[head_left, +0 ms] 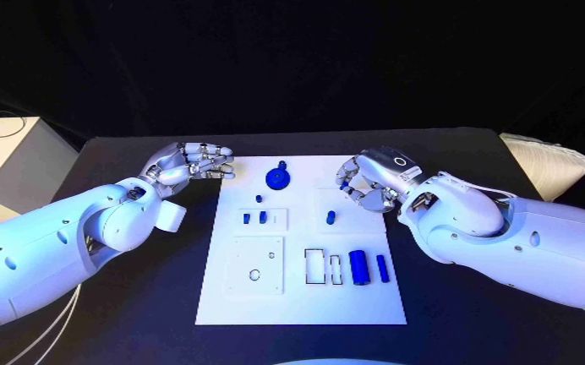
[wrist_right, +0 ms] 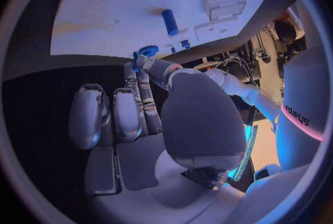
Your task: Assemble the parts on the task board
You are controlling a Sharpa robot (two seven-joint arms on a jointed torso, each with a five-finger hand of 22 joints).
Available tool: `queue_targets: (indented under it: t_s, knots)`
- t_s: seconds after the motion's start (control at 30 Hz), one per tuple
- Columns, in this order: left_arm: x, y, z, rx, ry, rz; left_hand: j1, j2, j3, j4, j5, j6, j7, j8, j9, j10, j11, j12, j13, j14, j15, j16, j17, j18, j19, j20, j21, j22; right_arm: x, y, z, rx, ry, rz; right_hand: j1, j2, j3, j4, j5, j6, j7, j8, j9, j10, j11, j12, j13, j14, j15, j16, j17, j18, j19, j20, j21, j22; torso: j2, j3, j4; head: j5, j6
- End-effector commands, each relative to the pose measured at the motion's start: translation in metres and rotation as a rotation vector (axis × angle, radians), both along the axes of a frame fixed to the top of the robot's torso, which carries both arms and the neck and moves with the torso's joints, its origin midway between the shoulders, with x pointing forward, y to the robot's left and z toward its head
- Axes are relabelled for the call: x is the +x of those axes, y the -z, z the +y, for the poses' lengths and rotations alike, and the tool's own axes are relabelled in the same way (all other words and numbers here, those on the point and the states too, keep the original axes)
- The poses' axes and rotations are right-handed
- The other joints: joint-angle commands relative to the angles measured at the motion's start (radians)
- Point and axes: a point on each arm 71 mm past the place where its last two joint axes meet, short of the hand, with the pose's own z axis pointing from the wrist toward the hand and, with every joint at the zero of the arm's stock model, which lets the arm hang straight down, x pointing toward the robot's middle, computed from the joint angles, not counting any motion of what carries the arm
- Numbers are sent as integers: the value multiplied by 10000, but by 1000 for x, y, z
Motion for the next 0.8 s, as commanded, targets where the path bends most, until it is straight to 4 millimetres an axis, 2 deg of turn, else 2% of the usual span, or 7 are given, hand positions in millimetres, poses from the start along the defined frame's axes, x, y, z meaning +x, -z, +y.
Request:
queue_targets:
  t_s: [0.03, 0.3, 0.47, 0.57, 0.63, 0.7, 0.8]
  knots:
    - [0, 0, -4, -132, 118, -97, -7, 109, -18, -53, -7, 1, 69, -63, -15, -67, 27, -24, 9, 38, 63, -42, -13, 37, 23, 37, -66, -18, -8, -4, 11, 714, -528, 20, 25, 71, 51, -43, 33, 48, -20, 37, 12, 394, -353, 25, 149, 225, -73, 20, -9, -107, 59, -25, 8, -10, -5, 3, 5, 90, -21]
    - [2, 5, -10, -246, 10, -46, -7, 130, -14, -53, -6, 13, 74, -60, -16, -64, 27, -16, 12, 41, 64, -55, -12, 37, 26, 40, -76, -25, -31, 5, 47, 1222, -1588, 592, 31, 73, 57, -50, 43, 43, -16, 37, 15, 393, -352, 20, 152, 219, -74, 0, -42, -99, 46, -26, -23, -48, -99, -24, -4, 383, -103]
    - [3, 8, -17, -314, 0, 4, -7, 130, -14, -53, -6, 13, 74, -60, -16, -64, 27, -16, 12, 41, 64, -55, -12, 37, 26, 40, -76, -25, -44, 22, 72, 1305, -2210, 1072, 37, 78, 66, -57, 55, 33, -11, 35, 19, 389, -348, 12, 154, 215, -74, -10, -59, -94, 38, -28, -40, -67, -189, -54, 10, 588, -168]
    - [4, 8, -19, -346, 22, 19, -6, 141, -12, -54, -4, 23, 76, -58, -17, -59, 26, -10, 15, 42, 65, -65, -12, 37, 28, 41, -84, -30, -49, 30, 83, 1255, -2452, 1273, 41, 80, 71, -62, 62, 27, -8, 33, 21, 386, -346, 6, 155, 212, -73, -18, -73, -93, 35, -29, -47, -75, -215, -72, 27, 651, -206]
    - [4, 9, -21, -360, 32, 24, -6, 141, -12, -54, -4, 23, 76, -58, -17, -59, 26, -10, 15, 42, 65, -65, -12, 37, 28, 41, -84, -30, -52, 36, 89, 1182, -2561, 1428, 41, 80, 71, -62, 62, 27, -8, 33, 21, 386, -346, 6, 155, 212, -73, -18, -73, -93, 35, -29, -47, -75, -230, -81, 27, 672, -190]
    - [4, 9, -22, -371, 35, 28, -6, 141, -12, -54, -4, 23, 76, -58, -17, -59, 26, -10, 15, 42, 65, -65, -12, 37, 28, 41, -84, -30, -54, 43, 94, 1083, -2636, 1617, 42, 82, 74, -66, 67, 21, -4, 32, 23, 383, -343, 2, 156, 211, -72, -19, -73, -91, 32, -29, -55, -85, -251, -103, 32, 704, -203]
    - [4, 9, -23, -380, 35, 26, -7, 144, -12, -55, -4, 25, 77, -58, -18, -57, 27, -7, 15, 41, 66, -72, -12, 37, 28, 42, -89, -33, -57, 52, 100, 941, -2696, 1790, 42, 82, 74, -66, 67, 21, -4, 32, 23, 383, -343, 2, 156, 211, -72, -19, -73, -91, 32, -29, -55, -85, -244, -110, 38, 760, -220]
